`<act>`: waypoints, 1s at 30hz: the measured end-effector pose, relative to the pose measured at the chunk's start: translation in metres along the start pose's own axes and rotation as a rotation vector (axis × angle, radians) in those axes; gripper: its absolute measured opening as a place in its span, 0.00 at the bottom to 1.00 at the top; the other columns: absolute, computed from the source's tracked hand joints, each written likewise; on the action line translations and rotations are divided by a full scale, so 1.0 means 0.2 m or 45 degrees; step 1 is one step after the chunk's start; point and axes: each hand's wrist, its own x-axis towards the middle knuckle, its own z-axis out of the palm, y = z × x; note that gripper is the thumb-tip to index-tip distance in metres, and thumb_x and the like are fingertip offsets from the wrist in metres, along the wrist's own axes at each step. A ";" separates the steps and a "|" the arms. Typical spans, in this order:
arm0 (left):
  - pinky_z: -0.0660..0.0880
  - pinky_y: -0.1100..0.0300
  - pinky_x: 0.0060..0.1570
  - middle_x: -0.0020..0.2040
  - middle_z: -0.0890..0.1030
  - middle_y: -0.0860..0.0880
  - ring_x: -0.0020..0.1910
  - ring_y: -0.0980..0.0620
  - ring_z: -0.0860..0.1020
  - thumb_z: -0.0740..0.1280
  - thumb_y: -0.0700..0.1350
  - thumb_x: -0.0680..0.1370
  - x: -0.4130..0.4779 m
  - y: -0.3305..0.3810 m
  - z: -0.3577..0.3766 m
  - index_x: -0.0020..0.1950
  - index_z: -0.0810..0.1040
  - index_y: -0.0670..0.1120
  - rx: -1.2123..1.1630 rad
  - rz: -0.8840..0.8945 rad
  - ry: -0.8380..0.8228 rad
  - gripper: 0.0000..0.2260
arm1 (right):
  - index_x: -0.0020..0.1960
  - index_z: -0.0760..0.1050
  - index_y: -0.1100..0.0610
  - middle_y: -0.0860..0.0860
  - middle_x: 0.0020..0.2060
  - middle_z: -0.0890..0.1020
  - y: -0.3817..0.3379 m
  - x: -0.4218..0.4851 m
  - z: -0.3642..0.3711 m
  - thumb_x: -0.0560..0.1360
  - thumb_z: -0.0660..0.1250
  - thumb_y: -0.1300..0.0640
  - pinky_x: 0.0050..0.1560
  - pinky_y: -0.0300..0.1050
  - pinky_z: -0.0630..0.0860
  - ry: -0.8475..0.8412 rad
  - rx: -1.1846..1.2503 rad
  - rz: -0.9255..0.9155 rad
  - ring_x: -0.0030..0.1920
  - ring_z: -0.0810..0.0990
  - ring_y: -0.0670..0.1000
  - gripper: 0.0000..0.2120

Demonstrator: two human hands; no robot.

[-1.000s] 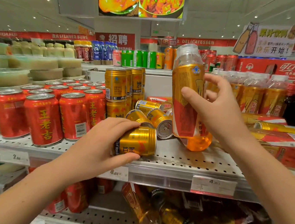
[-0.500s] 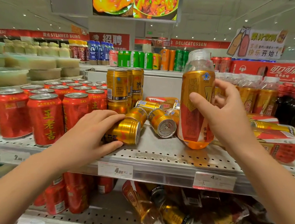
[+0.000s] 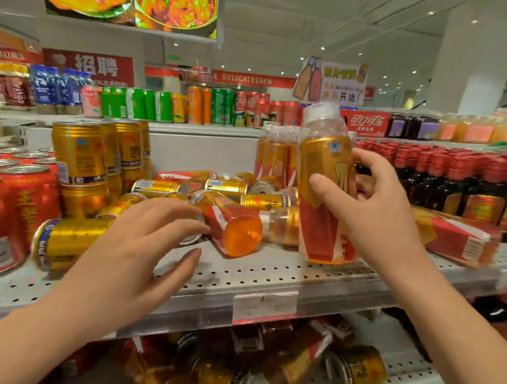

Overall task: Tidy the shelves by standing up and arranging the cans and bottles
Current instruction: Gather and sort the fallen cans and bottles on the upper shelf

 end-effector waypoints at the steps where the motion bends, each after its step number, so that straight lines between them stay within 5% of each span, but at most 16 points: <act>1: 0.71 0.49 0.64 0.63 0.77 0.53 0.65 0.50 0.74 0.65 0.52 0.80 0.04 0.05 0.05 0.62 0.81 0.49 -0.023 0.013 0.007 0.13 | 0.65 0.69 0.38 0.34 0.55 0.76 0.03 0.01 -0.08 0.71 0.74 0.39 0.49 0.32 0.70 0.011 -0.062 0.013 0.54 0.75 0.31 0.26; 5: 0.72 0.49 0.63 0.62 0.79 0.50 0.64 0.47 0.76 0.65 0.51 0.80 0.24 0.23 0.25 0.60 0.82 0.47 -0.042 0.101 -0.009 0.14 | 0.67 0.69 0.39 0.28 0.50 0.73 0.19 0.09 -0.38 0.70 0.73 0.36 0.41 0.31 0.66 -0.001 -0.335 0.056 0.48 0.71 0.23 0.28; 11: 0.68 0.55 0.64 0.62 0.78 0.50 0.63 0.47 0.75 0.65 0.52 0.79 0.54 0.48 0.48 0.59 0.81 0.49 -0.018 0.081 0.003 0.12 | 0.71 0.68 0.41 0.34 0.46 0.74 0.38 0.26 -0.67 0.67 0.69 0.31 0.37 0.38 0.71 -0.320 -0.806 0.213 0.43 0.75 0.35 0.35; 15: 0.67 0.57 0.67 0.66 0.75 0.53 0.65 0.51 0.73 0.63 0.59 0.80 0.70 0.60 0.59 0.66 0.77 0.51 -0.001 0.001 -0.070 0.18 | 0.66 0.69 0.40 0.36 0.42 0.77 0.43 0.32 -0.72 0.67 0.68 0.30 0.35 0.40 0.74 -0.533 -1.014 0.164 0.39 0.77 0.37 0.31; 21: 0.68 0.55 0.67 0.70 0.71 0.57 0.66 0.54 0.70 0.55 0.74 0.77 0.78 0.61 0.70 0.77 0.63 0.57 0.162 -0.137 -0.324 0.34 | 0.60 0.68 0.44 0.42 0.39 0.79 0.43 0.31 -0.71 0.71 0.65 0.31 0.28 0.40 0.70 -0.698 -1.186 0.036 0.35 0.78 0.41 0.24; 30: 0.72 0.58 0.57 0.62 0.75 0.61 0.57 0.56 0.73 0.59 0.74 0.74 0.87 0.57 0.67 0.72 0.66 0.61 0.195 -0.162 -0.413 0.31 | 0.66 0.66 0.39 0.40 0.40 0.78 0.41 0.30 -0.76 0.71 0.64 0.33 0.28 0.37 0.67 -0.796 -1.253 0.020 0.35 0.76 0.38 0.26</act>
